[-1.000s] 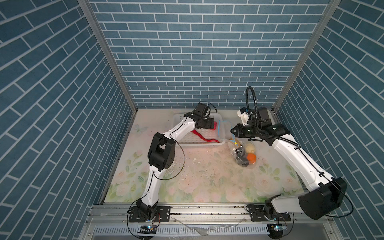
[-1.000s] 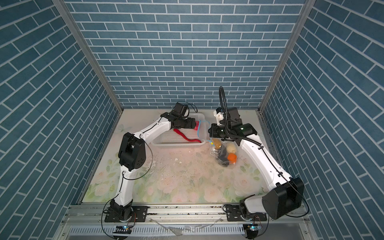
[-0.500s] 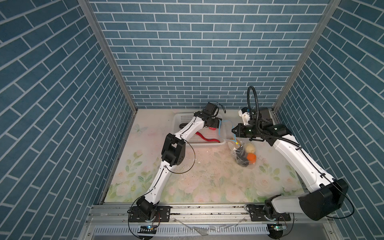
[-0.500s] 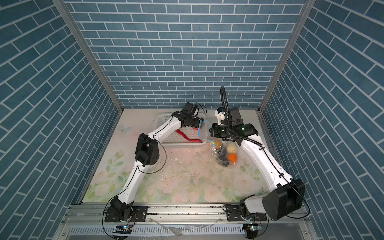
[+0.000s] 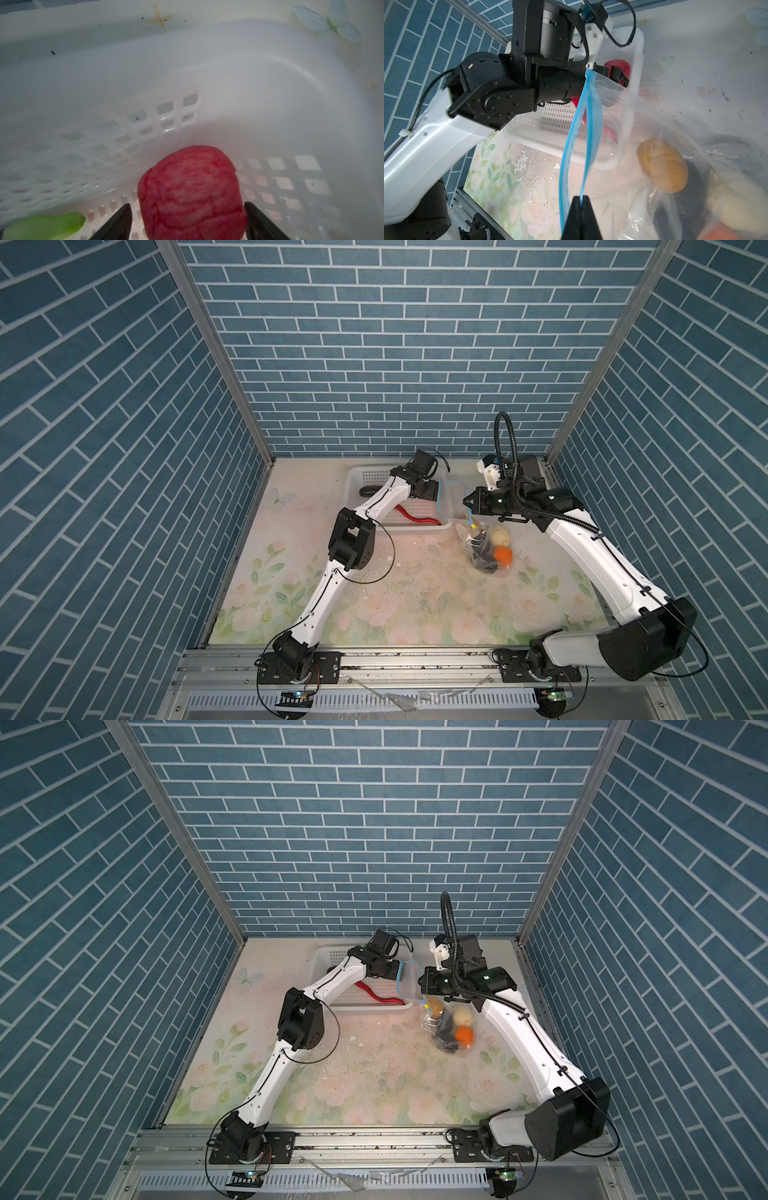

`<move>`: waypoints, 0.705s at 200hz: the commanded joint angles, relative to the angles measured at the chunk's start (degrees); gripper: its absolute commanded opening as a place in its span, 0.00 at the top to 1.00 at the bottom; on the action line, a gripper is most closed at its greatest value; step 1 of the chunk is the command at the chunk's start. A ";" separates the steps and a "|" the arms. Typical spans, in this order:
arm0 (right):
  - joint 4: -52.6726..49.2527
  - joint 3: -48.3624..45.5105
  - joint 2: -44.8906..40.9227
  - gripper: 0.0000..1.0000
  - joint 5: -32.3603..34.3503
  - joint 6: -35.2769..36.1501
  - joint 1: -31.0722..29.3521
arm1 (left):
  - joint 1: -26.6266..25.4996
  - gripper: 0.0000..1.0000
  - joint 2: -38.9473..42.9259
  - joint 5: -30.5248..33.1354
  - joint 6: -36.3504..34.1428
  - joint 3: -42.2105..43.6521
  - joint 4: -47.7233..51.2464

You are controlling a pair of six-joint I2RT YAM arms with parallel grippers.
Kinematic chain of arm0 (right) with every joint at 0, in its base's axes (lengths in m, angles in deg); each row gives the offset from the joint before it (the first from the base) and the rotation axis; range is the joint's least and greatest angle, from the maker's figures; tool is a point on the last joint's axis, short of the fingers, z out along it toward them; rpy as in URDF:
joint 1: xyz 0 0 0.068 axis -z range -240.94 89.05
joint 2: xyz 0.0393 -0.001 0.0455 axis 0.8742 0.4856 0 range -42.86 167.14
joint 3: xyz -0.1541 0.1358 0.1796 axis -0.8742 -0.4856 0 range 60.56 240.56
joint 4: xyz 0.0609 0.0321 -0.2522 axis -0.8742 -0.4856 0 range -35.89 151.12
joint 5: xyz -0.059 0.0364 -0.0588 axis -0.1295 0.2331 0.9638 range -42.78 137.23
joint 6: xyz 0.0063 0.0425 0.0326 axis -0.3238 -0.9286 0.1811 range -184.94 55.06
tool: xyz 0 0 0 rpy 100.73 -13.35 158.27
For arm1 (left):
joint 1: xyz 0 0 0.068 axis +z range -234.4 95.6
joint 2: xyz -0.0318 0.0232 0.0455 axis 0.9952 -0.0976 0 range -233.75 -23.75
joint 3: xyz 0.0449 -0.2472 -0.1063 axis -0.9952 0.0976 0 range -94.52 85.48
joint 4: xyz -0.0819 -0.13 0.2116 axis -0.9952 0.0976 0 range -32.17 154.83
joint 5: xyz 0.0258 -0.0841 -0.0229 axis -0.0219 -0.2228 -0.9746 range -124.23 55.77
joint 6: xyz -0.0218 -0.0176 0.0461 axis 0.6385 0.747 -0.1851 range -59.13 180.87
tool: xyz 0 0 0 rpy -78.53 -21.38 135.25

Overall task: Place the food in the zip-top bag and seal the zipper
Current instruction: 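Lift the pink ball with the left gripper and carry it toward the bag mouth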

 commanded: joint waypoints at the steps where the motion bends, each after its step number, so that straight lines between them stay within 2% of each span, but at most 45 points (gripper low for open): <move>1: -0.66 -1.38 -0.76 1.00 -0.81 -0.42 0.19 | -0.06 0.16 -1.40 1.76 0.06 -1.45 -2.12; 56: -0.76 -1.76 -0.85 1.00 -1.08 -0.77 0.20 | -0.32 0.22 -2.65 4.19 0.71 -1.13 -5.89; 141: -0.74 -2.24 -1.07 1.00 -0.86 -0.87 0.26 | -0.48 0.48 0.52 5.03 0.58 1.56 -5.67</move>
